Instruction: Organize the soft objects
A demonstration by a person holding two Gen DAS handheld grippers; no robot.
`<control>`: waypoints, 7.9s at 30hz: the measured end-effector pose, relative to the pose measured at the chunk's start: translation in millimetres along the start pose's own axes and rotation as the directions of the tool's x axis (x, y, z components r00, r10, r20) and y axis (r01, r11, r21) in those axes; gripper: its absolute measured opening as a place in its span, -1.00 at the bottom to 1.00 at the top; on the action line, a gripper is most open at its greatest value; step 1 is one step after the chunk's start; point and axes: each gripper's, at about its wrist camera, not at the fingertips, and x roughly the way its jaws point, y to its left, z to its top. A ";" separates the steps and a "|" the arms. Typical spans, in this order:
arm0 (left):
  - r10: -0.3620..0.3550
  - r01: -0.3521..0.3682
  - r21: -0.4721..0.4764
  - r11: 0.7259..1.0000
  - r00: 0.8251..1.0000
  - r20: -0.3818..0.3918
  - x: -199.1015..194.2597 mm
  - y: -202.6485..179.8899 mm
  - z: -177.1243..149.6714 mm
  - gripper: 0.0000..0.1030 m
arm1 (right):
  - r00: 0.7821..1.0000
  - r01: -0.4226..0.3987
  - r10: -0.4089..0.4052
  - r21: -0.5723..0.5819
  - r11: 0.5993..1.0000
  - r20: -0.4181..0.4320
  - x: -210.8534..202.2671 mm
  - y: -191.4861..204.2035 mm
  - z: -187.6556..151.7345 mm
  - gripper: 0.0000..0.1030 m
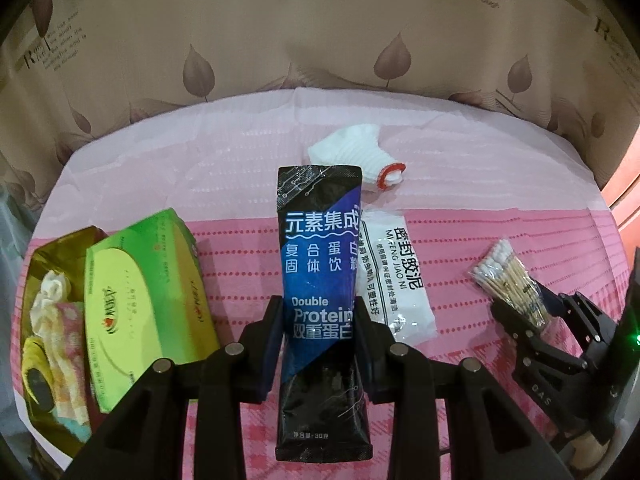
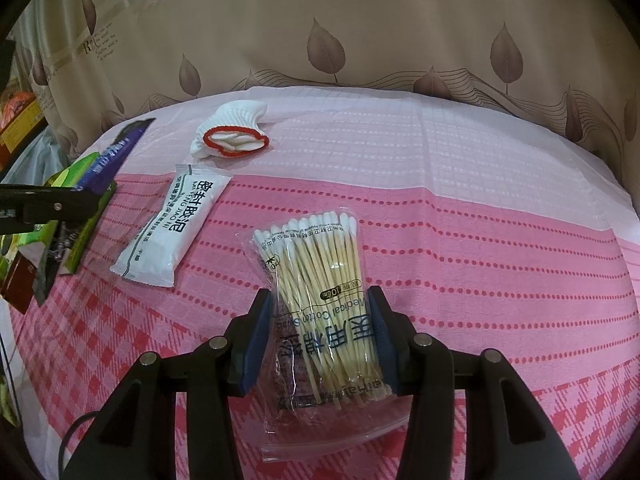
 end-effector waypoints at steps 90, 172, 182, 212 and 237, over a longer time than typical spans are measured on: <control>0.350 -0.324 -0.256 0.911 0.935 0.064 -70.5 226.6 -100.1 -0.24 | 0.998 0.055 -0.055 -0.064 0.996 0.002 -4.2 11.3 -1.4 -0.30; 0.371 -0.293 -0.539 0.790 0.928 0.039 -72.1 302.2 -126.6 -0.21 | 0.928 -0.370 0.345 -0.263 0.891 -0.137 54.9 393.7 103.4 -0.52; 0.367 -0.290 -0.536 0.793 0.929 0.040 -70.6 298.1 -124.7 -0.21 | 0.918 -0.395 0.369 -0.271 0.878 -0.144 50.1 393.2 101.3 -0.21; 0.396 -0.316 -0.499 0.807 0.916 0.060 -73.7 286.0 -122.6 -0.21 | 0.997 -0.080 0.082 -0.134 0.988 0.011 -4.7 179.3 69.3 0.31; 0.415 -0.349 -0.451 0.822 0.908 0.053 -67.7 277.7 -121.1 -0.21 | 0.998 0.058 -0.060 -0.080 0.995 -0.021 52.9 124.0 52.7 0.04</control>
